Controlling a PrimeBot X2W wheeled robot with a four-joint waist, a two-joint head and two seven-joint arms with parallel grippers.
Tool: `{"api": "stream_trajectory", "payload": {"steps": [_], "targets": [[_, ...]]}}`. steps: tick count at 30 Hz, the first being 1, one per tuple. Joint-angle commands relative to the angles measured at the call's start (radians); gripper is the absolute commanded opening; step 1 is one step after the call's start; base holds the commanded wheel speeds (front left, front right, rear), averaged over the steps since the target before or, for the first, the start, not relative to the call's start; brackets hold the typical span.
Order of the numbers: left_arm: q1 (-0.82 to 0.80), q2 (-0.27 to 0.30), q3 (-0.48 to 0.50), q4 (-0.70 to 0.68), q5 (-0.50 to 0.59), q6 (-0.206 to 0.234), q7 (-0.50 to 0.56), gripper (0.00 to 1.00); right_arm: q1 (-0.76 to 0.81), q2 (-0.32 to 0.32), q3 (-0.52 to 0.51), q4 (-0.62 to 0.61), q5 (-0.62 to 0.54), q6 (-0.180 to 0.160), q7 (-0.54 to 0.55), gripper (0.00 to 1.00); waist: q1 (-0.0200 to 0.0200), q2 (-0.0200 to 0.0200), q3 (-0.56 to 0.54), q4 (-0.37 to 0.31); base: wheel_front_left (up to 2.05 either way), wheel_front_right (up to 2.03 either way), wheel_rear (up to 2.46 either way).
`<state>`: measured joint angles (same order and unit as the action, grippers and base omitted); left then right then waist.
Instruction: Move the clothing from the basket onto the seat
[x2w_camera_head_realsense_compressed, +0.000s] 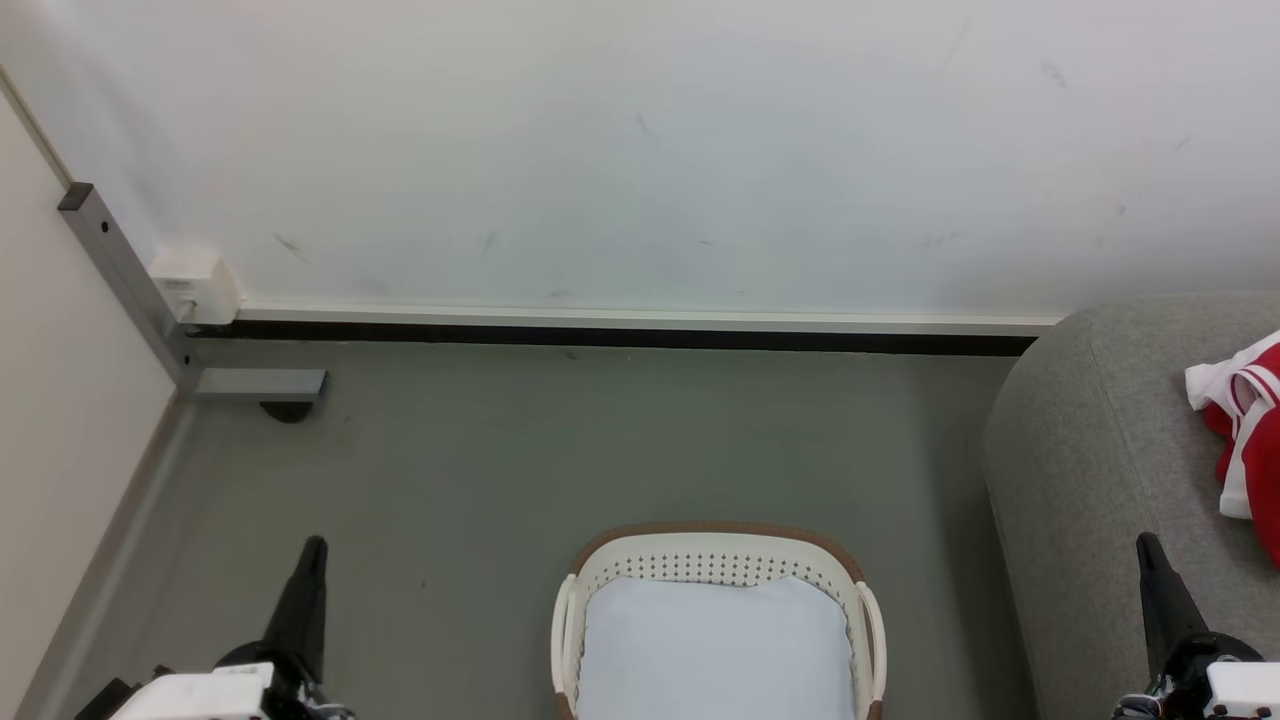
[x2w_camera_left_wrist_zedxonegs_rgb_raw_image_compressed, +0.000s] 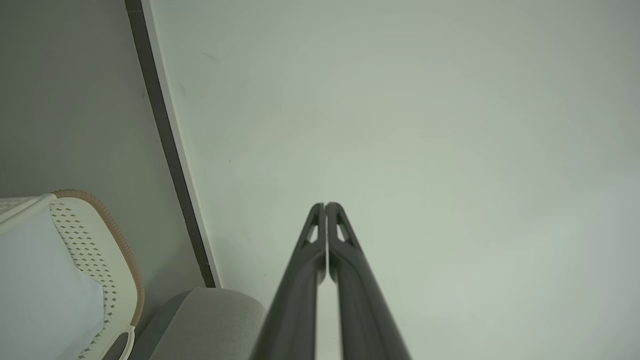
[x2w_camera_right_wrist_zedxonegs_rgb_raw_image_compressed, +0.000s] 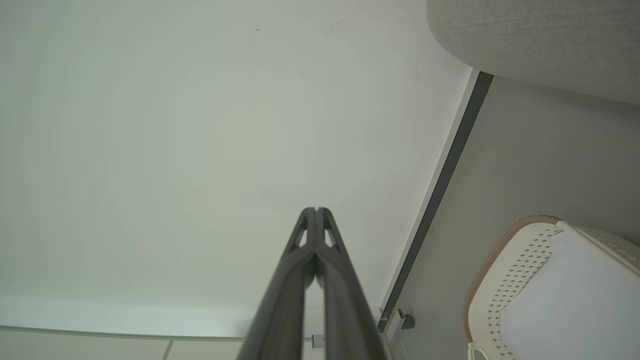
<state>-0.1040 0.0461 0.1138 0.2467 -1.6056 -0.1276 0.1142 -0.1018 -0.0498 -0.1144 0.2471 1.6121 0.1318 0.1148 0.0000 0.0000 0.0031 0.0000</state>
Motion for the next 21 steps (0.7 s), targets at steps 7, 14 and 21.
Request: {"api": "stream_trajectory", "payload": {"steps": [7,14,21], "targets": [[-0.009,0.008,0.002,-0.004,-0.013,-0.005,0.004,0.00,-0.012,0.000,-0.004,-0.005,0.001,-0.002,0.003,0.00,0.0000,0.0000,0.000,0.000,0.00,0.00,0.00],[-0.009,0.008,0.002,-0.004,-0.013,-0.005,0.004,0.00,-0.012,0.000,-0.003,-0.005,0.001,-0.002,0.003,0.00,0.0000,0.0000,0.000,0.000,0.00,0.00,0.00],[-0.009,0.008,0.002,-0.004,-0.013,-0.005,0.004,0.00,-0.012,0.000,-0.004,-0.005,0.001,-0.002,0.003,0.00,0.0000,0.0000,0.000,0.000,0.00,0.00,0.00]]}}
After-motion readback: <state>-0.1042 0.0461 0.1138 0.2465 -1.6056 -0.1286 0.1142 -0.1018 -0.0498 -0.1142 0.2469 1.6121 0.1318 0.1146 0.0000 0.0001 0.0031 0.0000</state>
